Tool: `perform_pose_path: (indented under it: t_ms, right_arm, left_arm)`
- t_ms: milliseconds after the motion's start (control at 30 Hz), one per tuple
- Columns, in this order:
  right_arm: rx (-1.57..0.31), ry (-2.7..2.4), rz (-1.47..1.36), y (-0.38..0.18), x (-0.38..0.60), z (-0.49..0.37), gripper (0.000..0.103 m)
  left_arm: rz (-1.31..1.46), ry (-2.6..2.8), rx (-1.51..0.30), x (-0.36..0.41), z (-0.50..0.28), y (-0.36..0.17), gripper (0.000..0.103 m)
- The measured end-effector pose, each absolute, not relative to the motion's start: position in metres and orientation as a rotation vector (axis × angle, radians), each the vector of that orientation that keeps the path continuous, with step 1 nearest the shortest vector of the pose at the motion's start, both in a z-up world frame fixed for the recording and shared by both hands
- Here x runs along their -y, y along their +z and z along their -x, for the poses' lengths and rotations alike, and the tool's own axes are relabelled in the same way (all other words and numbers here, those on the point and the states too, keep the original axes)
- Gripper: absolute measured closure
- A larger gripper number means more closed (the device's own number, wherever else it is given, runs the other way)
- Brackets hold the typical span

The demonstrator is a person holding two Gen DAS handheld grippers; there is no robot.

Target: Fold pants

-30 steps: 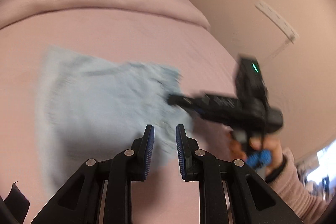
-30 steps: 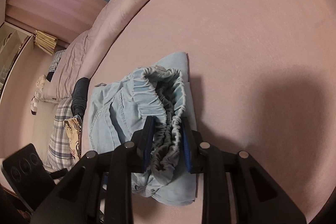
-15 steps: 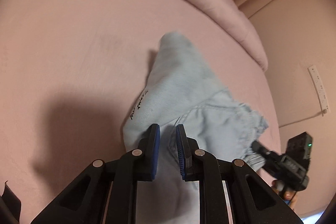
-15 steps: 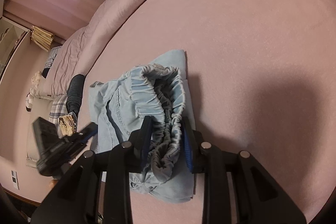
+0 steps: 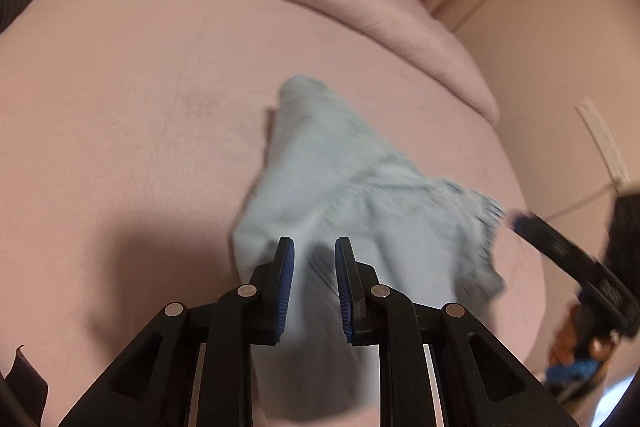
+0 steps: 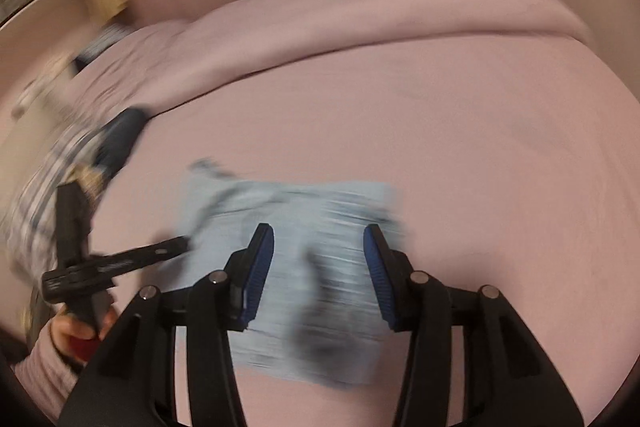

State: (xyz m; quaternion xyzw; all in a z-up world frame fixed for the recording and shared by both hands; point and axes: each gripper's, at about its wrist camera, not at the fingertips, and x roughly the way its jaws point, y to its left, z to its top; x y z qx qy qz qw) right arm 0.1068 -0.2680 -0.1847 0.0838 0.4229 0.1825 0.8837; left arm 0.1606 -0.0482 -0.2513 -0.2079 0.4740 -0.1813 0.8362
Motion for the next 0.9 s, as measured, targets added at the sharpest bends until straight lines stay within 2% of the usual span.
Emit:
perform_pose_path:
  t_ms: [200,333,433,600,733,800,900]
  right_arm:
    - [-0.929,0.607,0.004,-0.200,0.169,-0.137,0.071]
    - [-1.048,0.663,0.086,-0.229,0.115,-0.176,0.072]
    - [-1.204,0.626,0.196,-0.268,0.088,-0.205,0.072]
    - [-1.271,0.629,0.137,-0.267,0.094,-0.220,0.077]
    - [-1.197,0.627,-0.003,-0.247,0.123,-0.209,0.077]
    - [-1.130,0.624,0.002,-0.233,0.138,-0.192,0.073]
    - [-1.035,0.591,0.023,-0.207,0.168,-0.161,0.073]
  left_arm:
    - [0.381,-0.462,-1.019,0.055,-0.119,-0.260,0.085]
    - [0.367,-0.460,-1.036,0.056,-0.113,-0.276,0.085]
    - [0.371,-0.450,-1.036,0.056,-0.114,-0.278,0.085]
    - [0.372,-0.457,-1.034,0.054,-0.112,-0.280,0.085]
    - [0.372,-0.458,-1.049,0.053,-0.114,-0.279,0.085]
    - [0.384,-0.458,-1.060,0.049,-0.125,-0.276,0.085]
    - [0.353,-0.453,-1.038,0.053,-0.130,-0.267,0.085]
